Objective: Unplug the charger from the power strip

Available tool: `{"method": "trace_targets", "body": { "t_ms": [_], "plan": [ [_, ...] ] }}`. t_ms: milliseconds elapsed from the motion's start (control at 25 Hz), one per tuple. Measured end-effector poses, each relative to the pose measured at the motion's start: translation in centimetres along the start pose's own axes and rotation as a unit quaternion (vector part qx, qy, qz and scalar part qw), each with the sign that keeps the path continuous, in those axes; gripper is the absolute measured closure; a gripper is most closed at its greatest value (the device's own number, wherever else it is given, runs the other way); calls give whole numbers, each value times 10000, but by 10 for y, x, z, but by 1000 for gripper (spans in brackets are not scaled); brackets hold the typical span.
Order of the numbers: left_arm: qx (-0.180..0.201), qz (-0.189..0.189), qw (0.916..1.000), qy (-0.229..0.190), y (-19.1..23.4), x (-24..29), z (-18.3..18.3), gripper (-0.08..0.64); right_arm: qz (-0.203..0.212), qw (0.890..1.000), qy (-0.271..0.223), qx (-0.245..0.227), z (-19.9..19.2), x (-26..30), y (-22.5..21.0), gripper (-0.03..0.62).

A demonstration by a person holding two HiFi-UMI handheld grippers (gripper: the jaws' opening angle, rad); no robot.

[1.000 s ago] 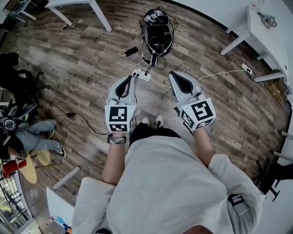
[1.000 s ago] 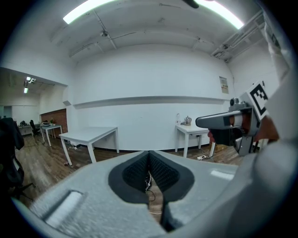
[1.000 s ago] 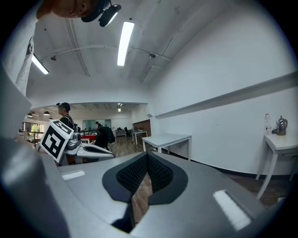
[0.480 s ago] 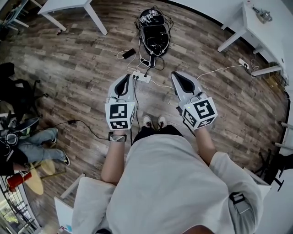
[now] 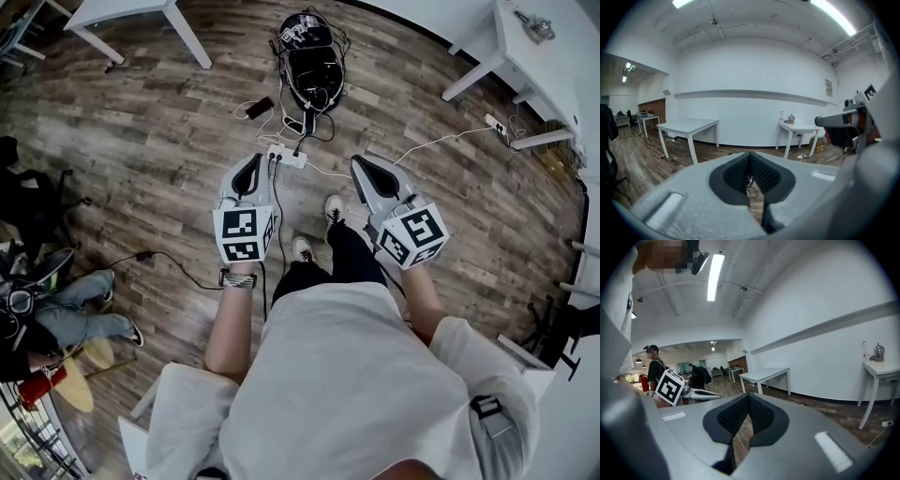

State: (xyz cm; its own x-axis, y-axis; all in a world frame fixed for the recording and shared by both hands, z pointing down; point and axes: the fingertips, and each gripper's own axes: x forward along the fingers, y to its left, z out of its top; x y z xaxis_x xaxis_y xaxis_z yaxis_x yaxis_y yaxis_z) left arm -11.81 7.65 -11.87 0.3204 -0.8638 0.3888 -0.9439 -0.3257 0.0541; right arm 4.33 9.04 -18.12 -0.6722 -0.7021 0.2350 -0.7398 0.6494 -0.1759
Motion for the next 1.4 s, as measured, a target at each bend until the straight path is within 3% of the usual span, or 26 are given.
{"method": "trace_targets", "body": {
  "t_ms": [440, 760, 1040, 1400],
  "plan": [
    [-118, -338, 9990, 260, 8, 53, -39, 555, 35, 9997, 199, 117, -28, 50, -40, 591],
    [-311, -369, 9984, 303, 19, 104, -64, 555, -96, 9996, 167, -216, -59, 101, -90, 591],
    [-255, -276, 9988, 327, 46, 150, -113, 555, -7, 9985, 297, -463, -122, 137, -121, 591],
    [-250, -362, 9981, 442, 62, 214, -193, 555, 39, 9988, 402, -278, -208, 181, -163, 591]
  ]
}}
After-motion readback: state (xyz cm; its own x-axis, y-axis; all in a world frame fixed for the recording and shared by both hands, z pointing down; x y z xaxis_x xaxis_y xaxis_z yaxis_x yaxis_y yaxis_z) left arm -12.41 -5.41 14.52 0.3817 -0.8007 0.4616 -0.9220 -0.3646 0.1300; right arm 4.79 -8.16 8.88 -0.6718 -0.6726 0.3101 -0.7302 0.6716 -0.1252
